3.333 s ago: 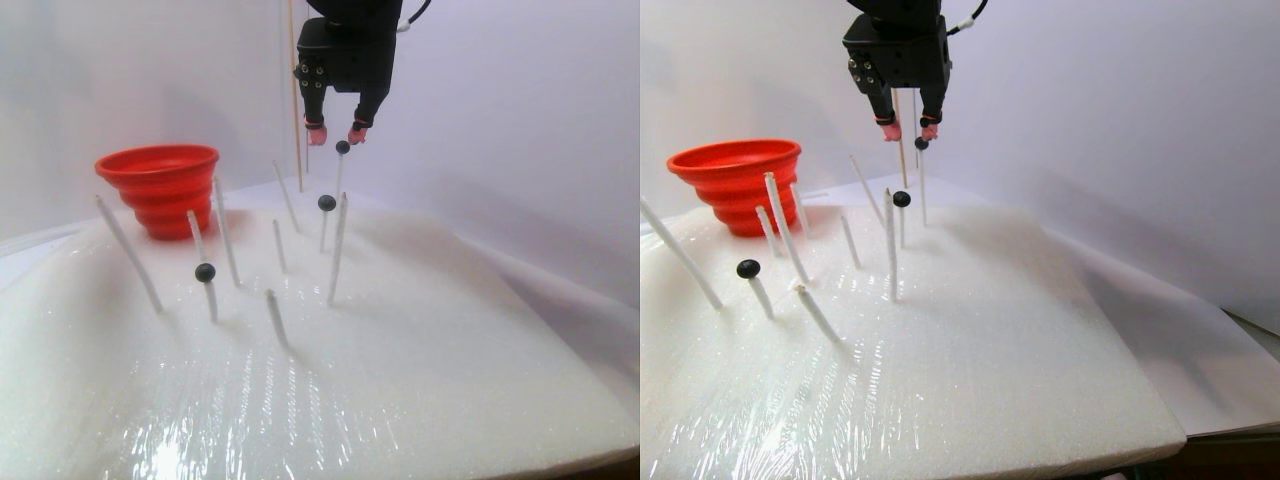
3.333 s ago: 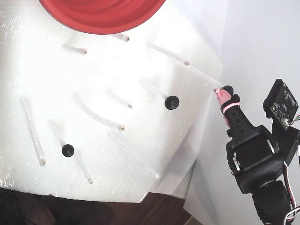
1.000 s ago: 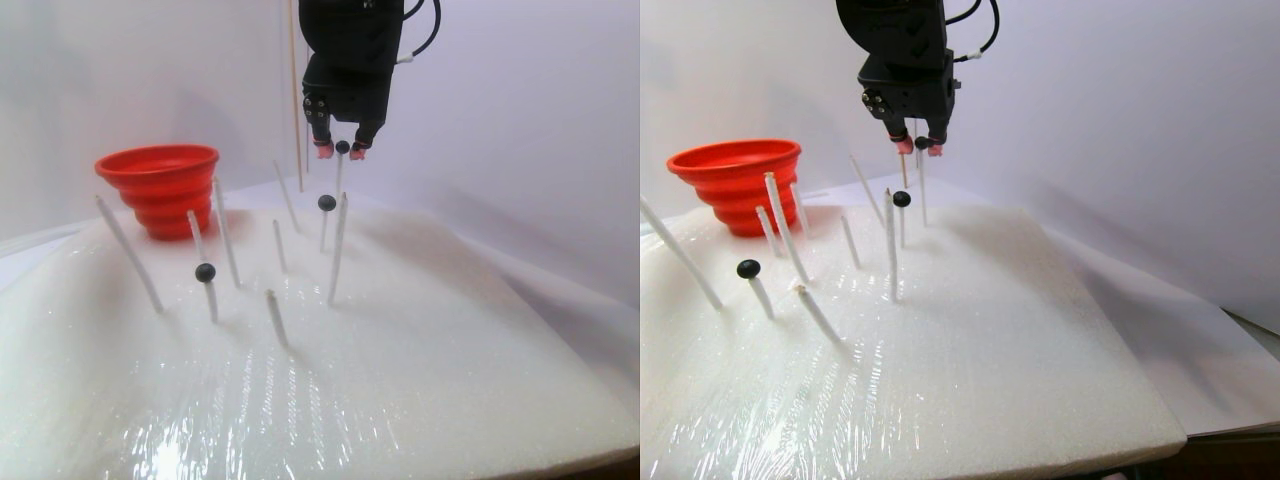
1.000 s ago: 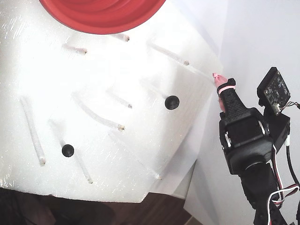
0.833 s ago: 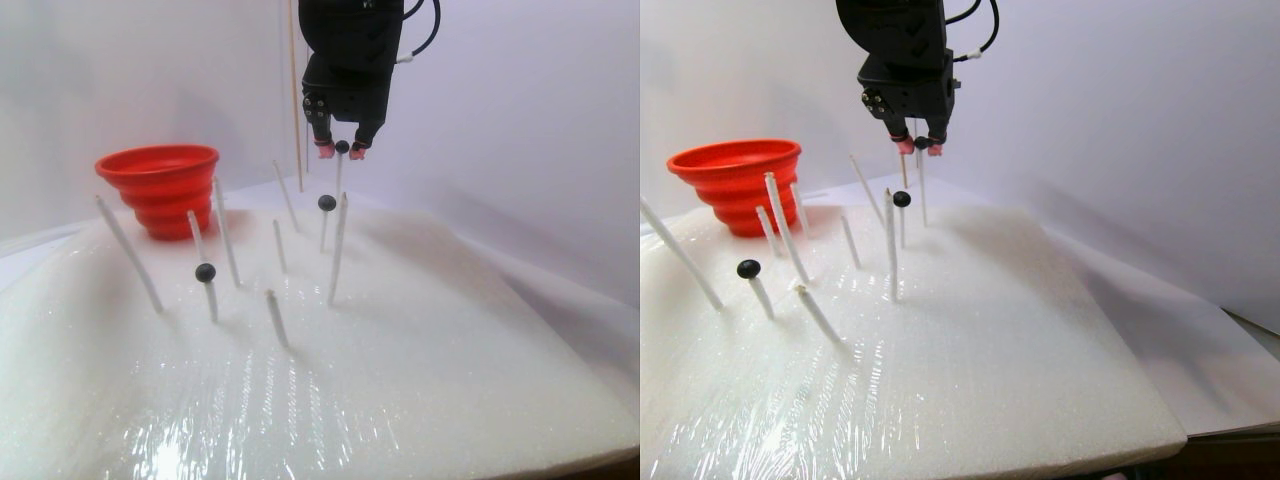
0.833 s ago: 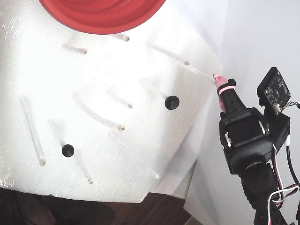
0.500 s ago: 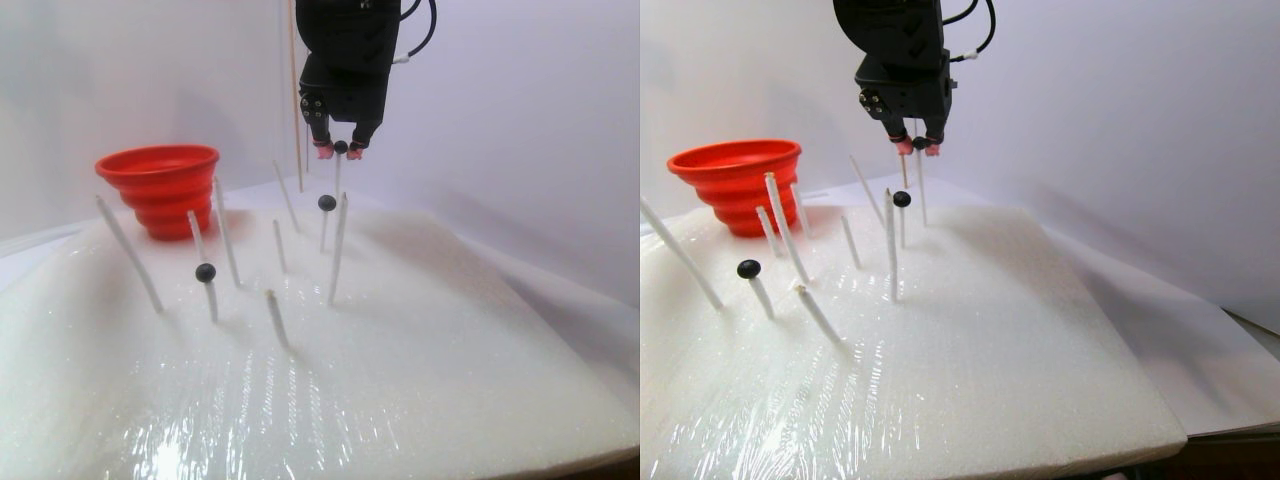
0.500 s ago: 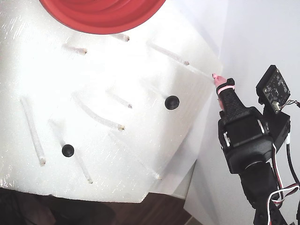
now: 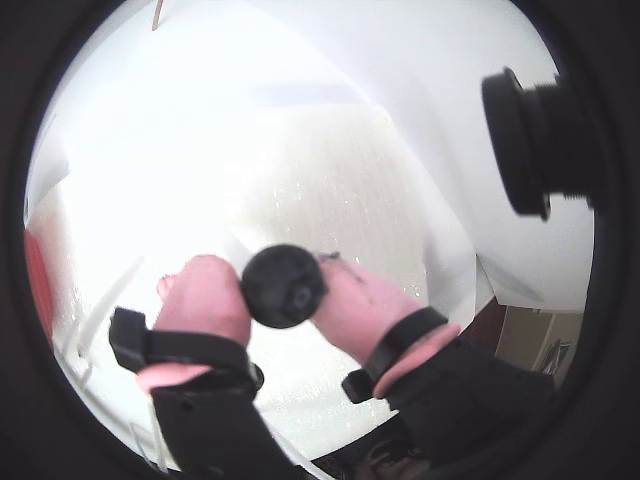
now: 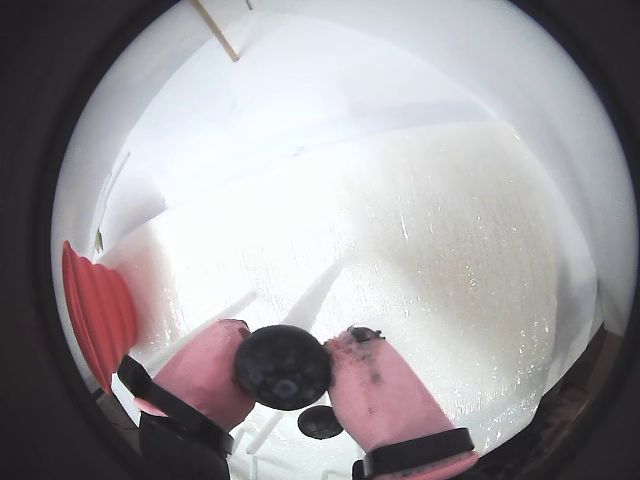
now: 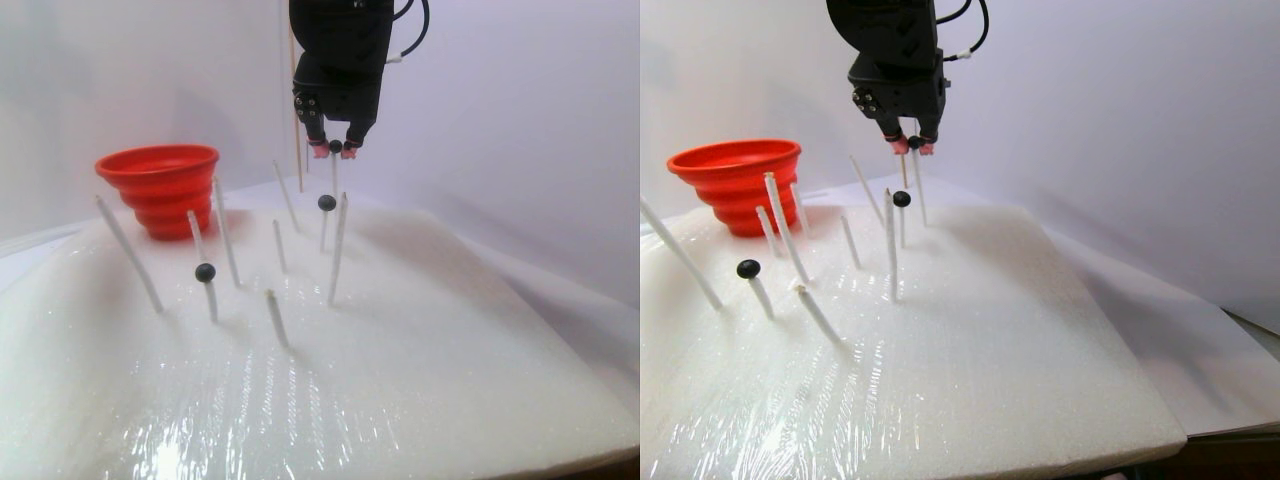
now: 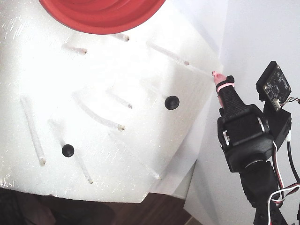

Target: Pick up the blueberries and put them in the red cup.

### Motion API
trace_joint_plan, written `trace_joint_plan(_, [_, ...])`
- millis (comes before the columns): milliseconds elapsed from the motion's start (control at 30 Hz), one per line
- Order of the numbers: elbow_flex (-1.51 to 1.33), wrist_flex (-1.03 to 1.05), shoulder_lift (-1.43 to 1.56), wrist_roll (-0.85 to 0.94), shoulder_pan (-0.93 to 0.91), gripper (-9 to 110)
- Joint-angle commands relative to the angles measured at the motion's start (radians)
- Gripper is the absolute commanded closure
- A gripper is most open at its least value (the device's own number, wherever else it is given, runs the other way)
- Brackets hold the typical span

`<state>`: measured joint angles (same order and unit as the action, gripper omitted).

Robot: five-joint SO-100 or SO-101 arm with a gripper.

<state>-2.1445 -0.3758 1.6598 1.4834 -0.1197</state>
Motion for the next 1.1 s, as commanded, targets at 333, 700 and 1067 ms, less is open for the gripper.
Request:
trace_joint_plan(333, [-0.037, 0.066, 0.259, 0.018, 0.028, 90])
trace_joint_plan(700, [-0.077, 0.149, 0.31, 0.031, 0.097, 90])
trace_joint_plan(1067, [-0.094, 0.176, 0.325, 0.026, 0.195, 90])
